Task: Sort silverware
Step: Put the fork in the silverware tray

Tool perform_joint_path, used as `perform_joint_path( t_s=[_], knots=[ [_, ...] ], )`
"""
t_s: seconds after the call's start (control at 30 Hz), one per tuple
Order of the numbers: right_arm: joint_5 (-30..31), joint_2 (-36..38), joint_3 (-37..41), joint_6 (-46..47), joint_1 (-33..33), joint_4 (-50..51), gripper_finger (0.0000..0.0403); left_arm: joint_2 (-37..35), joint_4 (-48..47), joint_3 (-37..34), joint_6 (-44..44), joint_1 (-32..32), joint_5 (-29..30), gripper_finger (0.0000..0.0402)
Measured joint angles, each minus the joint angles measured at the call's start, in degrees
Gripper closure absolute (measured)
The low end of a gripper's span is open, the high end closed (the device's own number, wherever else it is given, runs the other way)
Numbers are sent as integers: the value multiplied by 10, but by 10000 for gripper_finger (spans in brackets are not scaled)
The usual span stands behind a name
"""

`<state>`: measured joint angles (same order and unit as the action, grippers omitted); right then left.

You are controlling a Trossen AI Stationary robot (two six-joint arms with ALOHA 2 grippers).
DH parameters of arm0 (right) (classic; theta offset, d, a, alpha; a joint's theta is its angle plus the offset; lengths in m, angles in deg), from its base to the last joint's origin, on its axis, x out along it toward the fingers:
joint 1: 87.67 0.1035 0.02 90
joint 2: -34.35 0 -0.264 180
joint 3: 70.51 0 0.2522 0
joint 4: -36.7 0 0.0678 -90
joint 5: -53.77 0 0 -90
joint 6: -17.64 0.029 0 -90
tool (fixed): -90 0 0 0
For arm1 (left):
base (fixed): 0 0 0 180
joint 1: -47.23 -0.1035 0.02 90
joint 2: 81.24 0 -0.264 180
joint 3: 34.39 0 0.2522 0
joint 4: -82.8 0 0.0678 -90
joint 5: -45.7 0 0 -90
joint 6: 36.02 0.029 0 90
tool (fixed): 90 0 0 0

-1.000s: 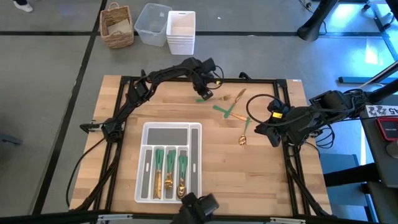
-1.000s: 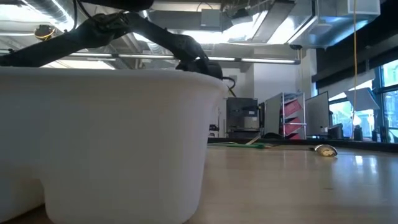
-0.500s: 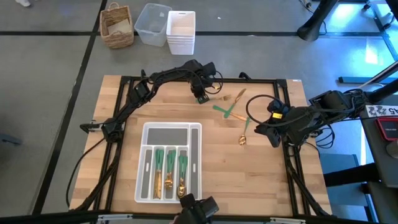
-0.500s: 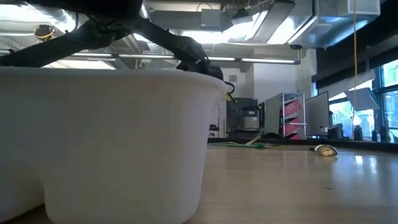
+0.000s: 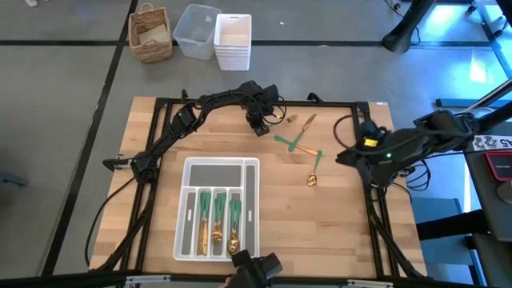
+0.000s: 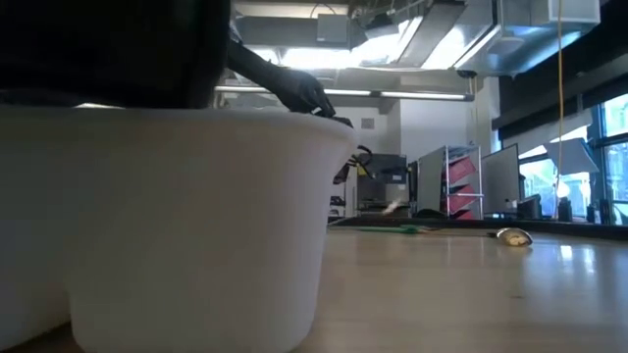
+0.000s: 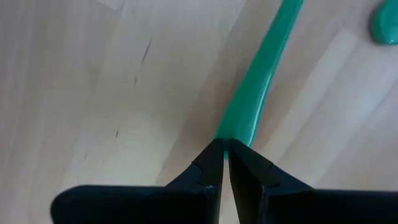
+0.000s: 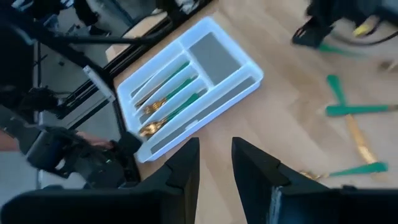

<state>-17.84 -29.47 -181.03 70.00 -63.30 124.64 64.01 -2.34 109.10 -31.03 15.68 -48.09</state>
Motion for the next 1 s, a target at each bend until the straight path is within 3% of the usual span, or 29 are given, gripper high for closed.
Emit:
perform_joint_path(
  t_s=[0.6,0.77,1.0],
  knots=[
    [174,64,5,-3,0,118,308,2,-188,-1,9,1,3,383],
    [230,67,60,-1,0,134,308,2,-186,1,-5,1,3,383],
    [235,130,215,67,0,79,308,-19,-157,4,-17,5,-33,383]
  ],
)
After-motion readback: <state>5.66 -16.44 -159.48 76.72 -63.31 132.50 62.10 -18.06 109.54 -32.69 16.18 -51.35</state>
